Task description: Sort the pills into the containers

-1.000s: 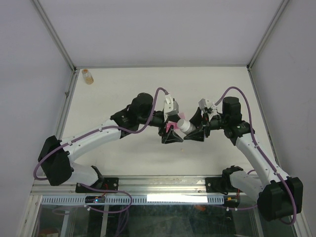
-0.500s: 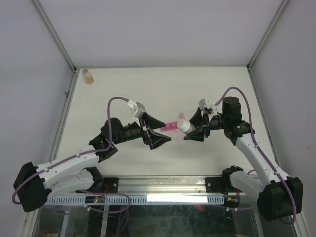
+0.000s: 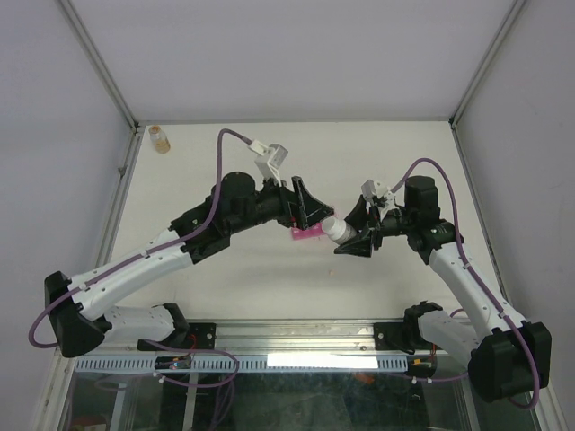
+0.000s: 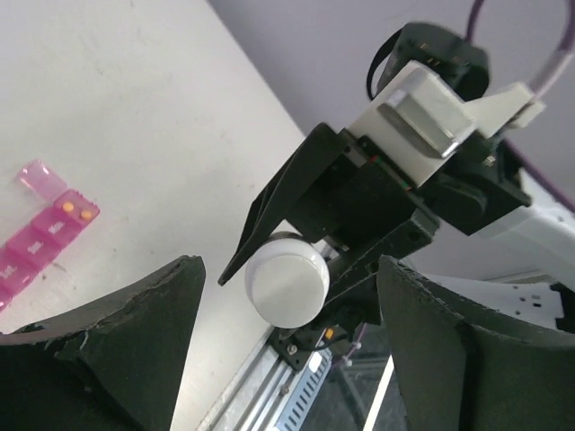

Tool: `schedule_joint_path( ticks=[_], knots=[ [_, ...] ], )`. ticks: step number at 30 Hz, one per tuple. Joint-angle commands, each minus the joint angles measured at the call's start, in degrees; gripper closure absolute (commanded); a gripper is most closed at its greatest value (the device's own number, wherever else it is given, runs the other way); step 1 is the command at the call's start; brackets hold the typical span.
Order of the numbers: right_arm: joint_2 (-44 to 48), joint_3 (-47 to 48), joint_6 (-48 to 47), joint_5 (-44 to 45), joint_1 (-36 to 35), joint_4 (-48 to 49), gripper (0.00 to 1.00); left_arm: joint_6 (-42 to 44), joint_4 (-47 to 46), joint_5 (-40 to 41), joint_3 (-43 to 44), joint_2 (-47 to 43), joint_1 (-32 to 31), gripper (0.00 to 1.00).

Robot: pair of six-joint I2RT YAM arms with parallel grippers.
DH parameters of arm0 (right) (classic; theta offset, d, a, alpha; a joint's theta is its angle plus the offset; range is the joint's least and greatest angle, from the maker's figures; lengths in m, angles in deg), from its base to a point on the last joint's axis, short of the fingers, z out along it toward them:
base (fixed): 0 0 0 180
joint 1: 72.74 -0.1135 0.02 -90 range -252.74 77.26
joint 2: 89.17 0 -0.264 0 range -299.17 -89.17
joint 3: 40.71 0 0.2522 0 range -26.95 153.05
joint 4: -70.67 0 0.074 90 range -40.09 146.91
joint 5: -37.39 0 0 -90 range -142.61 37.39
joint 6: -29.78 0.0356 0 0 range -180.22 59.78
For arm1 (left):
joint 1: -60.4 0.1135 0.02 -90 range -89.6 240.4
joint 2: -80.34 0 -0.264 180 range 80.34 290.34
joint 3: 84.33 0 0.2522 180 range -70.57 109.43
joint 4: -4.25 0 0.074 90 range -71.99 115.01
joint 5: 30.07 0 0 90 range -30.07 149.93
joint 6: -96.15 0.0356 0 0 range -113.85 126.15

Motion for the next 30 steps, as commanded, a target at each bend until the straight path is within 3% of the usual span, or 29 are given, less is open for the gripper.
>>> schedule_joint_path(
  ticks=[1,30],
  knots=[
    [0.2,2.5,-0.9,-0.2,0.1,1.1,1.0,2.3,9.0,3.6,6.3,3.8,-2.6,0.22],
    [0.3,2.5,-0.9,-0.2,0.4,1.1,1.0,2.4,9.5,-3.8,9.0,8.0,-4.4,0.5]
  ],
)
